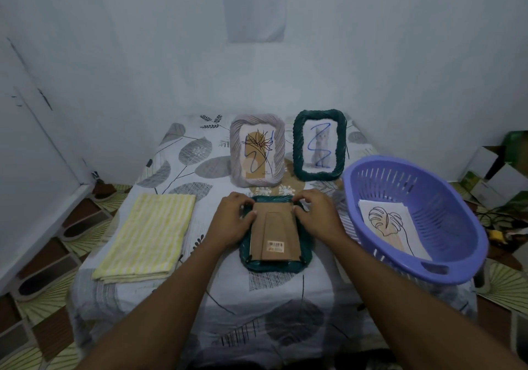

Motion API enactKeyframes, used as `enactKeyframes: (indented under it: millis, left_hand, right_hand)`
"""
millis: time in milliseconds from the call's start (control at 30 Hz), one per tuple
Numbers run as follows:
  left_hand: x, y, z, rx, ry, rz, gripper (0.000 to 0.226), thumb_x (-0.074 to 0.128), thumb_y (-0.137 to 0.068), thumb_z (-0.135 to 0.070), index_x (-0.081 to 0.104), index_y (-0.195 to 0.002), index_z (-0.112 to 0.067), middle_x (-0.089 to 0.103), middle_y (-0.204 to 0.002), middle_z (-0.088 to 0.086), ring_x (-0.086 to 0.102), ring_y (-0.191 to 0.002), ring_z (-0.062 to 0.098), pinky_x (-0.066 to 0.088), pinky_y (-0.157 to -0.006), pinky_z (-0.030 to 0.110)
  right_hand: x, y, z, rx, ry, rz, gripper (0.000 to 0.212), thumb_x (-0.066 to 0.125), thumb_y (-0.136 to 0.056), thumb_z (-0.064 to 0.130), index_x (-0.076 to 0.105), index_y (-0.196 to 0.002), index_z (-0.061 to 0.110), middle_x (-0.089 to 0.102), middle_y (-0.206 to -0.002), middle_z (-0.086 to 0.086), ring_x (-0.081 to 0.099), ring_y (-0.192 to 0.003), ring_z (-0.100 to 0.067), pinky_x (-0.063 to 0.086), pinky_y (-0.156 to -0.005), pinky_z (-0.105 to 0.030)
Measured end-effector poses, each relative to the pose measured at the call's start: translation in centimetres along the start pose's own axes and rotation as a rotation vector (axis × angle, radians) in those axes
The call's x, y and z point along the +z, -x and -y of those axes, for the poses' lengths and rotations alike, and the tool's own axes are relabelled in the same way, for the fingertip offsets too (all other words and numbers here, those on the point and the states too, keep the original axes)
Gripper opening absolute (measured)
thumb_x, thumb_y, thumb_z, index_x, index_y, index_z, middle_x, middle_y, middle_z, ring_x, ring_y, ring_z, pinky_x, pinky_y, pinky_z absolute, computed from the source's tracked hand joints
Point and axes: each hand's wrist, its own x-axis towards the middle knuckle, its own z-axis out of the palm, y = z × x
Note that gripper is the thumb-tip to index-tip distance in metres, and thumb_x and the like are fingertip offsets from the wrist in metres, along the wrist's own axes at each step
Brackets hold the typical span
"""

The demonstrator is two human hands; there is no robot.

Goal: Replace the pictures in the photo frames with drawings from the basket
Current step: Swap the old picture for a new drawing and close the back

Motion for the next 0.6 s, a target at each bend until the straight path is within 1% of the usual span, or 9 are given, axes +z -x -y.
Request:
enactKeyframes:
  millis: [33, 100, 133, 200, 300, 467, 600]
  left_hand:
    - [0.4, -0.4, 0.1, -0.006, -0.008, -0.002, 0.027, 0.065, -0.088, -0.024, 0.065, -0.113, -0.014, 0.058, -0.115, 0.005, 0.051, -0.106, 0.018, 0.040, -0.092, 0.028]
    - [1.2, -1.0, 0.2, -0.022, -0.016, -0.013, 0.033, 0.066, -0.087, -0.026, 0.064, -0.118, -0.014, 0.057, -0.117, 0.004, 0.052, -0.108, 0.020, 0.043, -0.096, 0.035]
    - [1.5, -1.2, 0.3, -0.029, -0.015, -0.022, 0.035, 0.066, -0.086, -0.027, 0.065, -0.119, -0.014, 0.056, -0.116, 0.004, 0.052, -0.107, 0.020, 0.044, -0.096, 0.038]
    - [1.7, -1.4, 0.4, -0.041, 0.000, -0.032, 0.036, 0.067, -0.086, -0.028, 0.066, -0.119, -0.014, 0.056, -0.116, 0.003, 0.054, -0.106, 0.021, 0.046, -0.095, 0.039]
    - [1.8, -1.6, 0.7, -0.056, 0.010, -0.013, 0.038, 0.069, -0.085, -0.028, 0.065, -0.121, -0.015, 0.055, -0.116, 0.003, 0.055, -0.106, 0.020, 0.047, -0.095, 0.038]
    - [1.6, -1.7, 0.7, -0.085, 0.063, 0.034, 0.036, 0.070, -0.084, -0.028, 0.063, -0.117, -0.017, 0.054, -0.116, 0.002, 0.055, -0.110, 0.021, 0.045, -0.099, 0.043]
    - [1.2, -1.7, 0.9, -0.085, 0.085, 0.074, 0.033, 0.072, -0.083, -0.025, 0.062, -0.114, -0.017, 0.053, -0.114, 0.001, 0.053, -0.109, 0.019, 0.045, -0.097, 0.038]
  right_hand:
    - [0.4, -0.4, -0.2, -0.006, 0.014, 0.004, 0.020, 0.066, -0.085, 0.019, 0.071, -0.104, 0.018, 0.065, -0.110, -0.004, 0.057, -0.101, -0.019, 0.047, -0.088, -0.031]
    - [1.2, -0.6, -0.7, -0.020, 0.059, 0.010, 0.026, 0.065, -0.086, 0.024, 0.070, -0.112, 0.018, 0.065, -0.112, -0.003, 0.056, -0.105, -0.021, 0.047, -0.092, -0.034]
    - [1.6, -0.7, -0.9, -0.022, 0.074, 0.002, 0.029, 0.064, -0.087, 0.026, 0.069, -0.114, 0.018, 0.064, -0.113, -0.003, 0.055, -0.106, -0.021, 0.046, -0.093, -0.035]
    - [2.0, -0.7, -1.3, -0.025, 0.086, -0.023, 0.031, 0.062, -0.088, 0.028, 0.068, -0.117, 0.018, 0.064, -0.114, -0.003, 0.053, -0.108, -0.022, 0.043, -0.094, -0.034]
    - [2.0, -0.8, -1.5, -0.035, 0.083, -0.029, 0.030, 0.063, -0.088, 0.028, 0.068, -0.116, 0.017, 0.064, -0.113, -0.004, 0.053, -0.107, -0.021, 0.042, -0.092, -0.033]
    - [1.8, -0.7, -1.5, -0.051, 0.048, -0.039, 0.026, 0.067, -0.086, 0.026, 0.072, -0.109, 0.016, 0.066, -0.107, -0.004, 0.055, -0.102, -0.021, 0.046, -0.089, -0.034]
    - [1.6, -0.6, -1.6, -0.065, 0.034, -0.035, 0.025, 0.069, -0.085, 0.027, 0.073, -0.108, 0.016, 0.068, -0.105, -0.003, 0.058, -0.099, -0.020, 0.046, -0.087, -0.032]
